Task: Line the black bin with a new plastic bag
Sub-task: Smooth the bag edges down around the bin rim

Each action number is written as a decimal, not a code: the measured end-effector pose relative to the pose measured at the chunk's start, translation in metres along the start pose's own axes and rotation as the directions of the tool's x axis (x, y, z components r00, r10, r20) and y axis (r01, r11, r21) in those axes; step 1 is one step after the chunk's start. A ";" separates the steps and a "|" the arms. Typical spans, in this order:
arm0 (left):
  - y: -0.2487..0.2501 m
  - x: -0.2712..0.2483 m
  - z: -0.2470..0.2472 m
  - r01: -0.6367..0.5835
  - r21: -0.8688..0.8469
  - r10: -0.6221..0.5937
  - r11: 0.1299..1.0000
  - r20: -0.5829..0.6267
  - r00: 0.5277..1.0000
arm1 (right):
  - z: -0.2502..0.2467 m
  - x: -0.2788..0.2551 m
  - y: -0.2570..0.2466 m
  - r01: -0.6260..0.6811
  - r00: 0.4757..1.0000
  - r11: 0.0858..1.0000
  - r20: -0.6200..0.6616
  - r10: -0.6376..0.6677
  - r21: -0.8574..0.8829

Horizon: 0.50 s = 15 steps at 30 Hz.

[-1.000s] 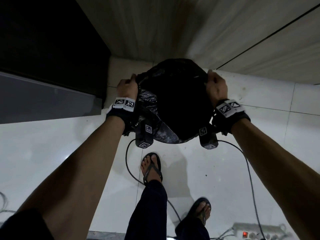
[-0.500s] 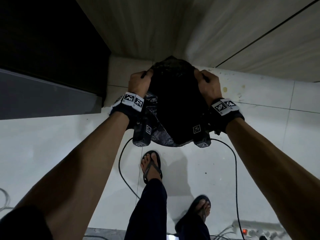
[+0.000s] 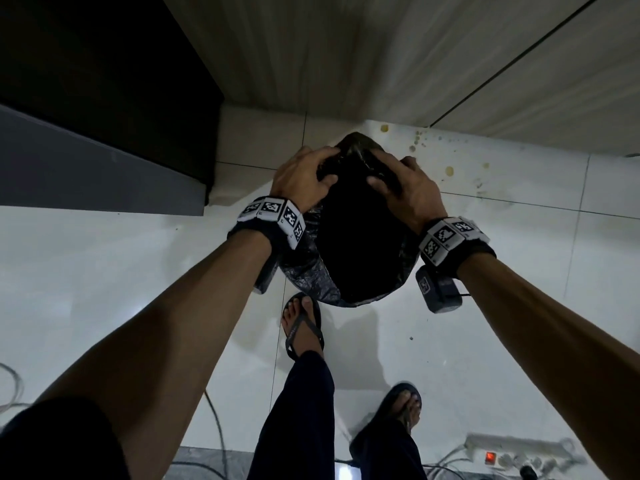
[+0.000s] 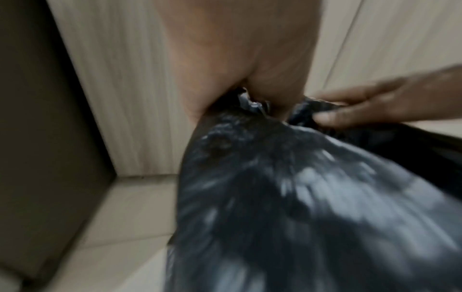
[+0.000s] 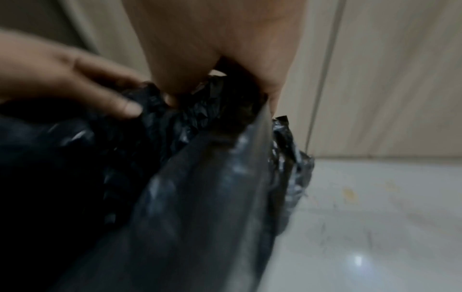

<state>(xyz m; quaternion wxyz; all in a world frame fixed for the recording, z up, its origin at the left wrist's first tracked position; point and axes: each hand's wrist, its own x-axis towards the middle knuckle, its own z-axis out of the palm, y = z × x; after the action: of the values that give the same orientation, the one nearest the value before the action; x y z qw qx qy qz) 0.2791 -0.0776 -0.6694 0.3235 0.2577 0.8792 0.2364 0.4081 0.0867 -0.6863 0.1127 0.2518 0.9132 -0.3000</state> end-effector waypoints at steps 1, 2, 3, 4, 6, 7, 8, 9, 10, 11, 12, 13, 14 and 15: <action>-0.001 0.001 0.001 0.018 -0.007 -0.018 1.000 0.000 1.000 | 0.003 0.002 0.003 -0.022 1.000 0.999 -0.011 0.022 0.027; -0.002 0.002 0.003 0.032 -0.018 -0.032 0.999 0.000 0.999 | 0.005 0.002 0.006 -0.034 0.999 0.998 -0.016 0.035 0.049; -0.003 0.002 0.006 0.040 -0.030 -0.040 0.999 0.004 0.999 | 0.007 0.001 0.009 -0.040 0.999 0.997 -0.003 0.041 0.069; -0.003 0.001 0.008 0.040 -0.039 -0.040 0.998 0.008 0.999 | 0.009 -0.001 0.011 -0.049 0.999 0.995 0.016 0.048 0.088; -0.005 -0.004 0.011 0.048 -0.064 -0.047 0.997 0.012 0.999 | 0.010 -0.008 0.013 -0.066 0.997 0.992 0.053 0.061 0.105; -0.006 -0.007 0.012 0.059 -0.088 -0.058 0.994 0.011 0.998 | 0.009 -0.012 0.014 -0.072 0.996 0.993 0.053 0.067 0.092; -0.007 -0.009 0.012 0.074 -0.115 -0.074 0.991 0.006 0.997 | 0.008 -0.016 0.014 -0.074 0.997 0.996 0.032 0.072 0.059; -0.008 -0.013 0.012 0.089 -0.137 -0.090 0.987 -0.007 0.996 | 0.005 -0.020 0.014 -0.074 0.997 0.997 -0.009 0.074 0.016; -0.008 -0.017 0.011 0.100 -0.149 -0.105 0.984 -0.030 0.994 | 0.002 -0.024 0.011 -0.076 0.995 0.997 -0.061 0.075 -0.021; -0.008 -0.022 0.010 0.109 -0.152 -0.120 0.982 -0.064 0.991 | -0.002 -0.026 0.008 -0.077 0.992 0.996 -0.101 0.072 -0.043; -0.009 -0.027 0.008 0.117 -0.153 -0.135 0.981 -0.116 0.984 | -0.006 -0.028 0.002 -0.060 0.992 0.996 -0.117 0.053 -0.060; -0.009 -0.034 0.006 0.123 -0.160 -0.150 0.980 -0.172 0.974 | -0.008 -0.030 -0.004 -0.027 0.994 0.996 -0.108 0.018 -0.081; -0.010 -0.042 0.005 0.132 -0.168 -0.168 0.977 -0.220 0.961 | -0.009 -0.031 -0.010 0.017 0.996 0.994 -0.081 -0.026 -0.105; -0.009 -0.051 0.005 0.149 -0.168 -0.188 0.974 -0.251 0.950 | -0.008 -0.031 -0.014 0.063 0.997 0.991 -0.042 -0.068 -0.120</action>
<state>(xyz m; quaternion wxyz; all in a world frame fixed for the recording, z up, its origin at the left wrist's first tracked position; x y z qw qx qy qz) 0.3136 -0.1140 -0.6558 0.2402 0.1229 0.9136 0.3041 0.4269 0.0699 -0.6622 0.0964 0.2214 0.9395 -0.2431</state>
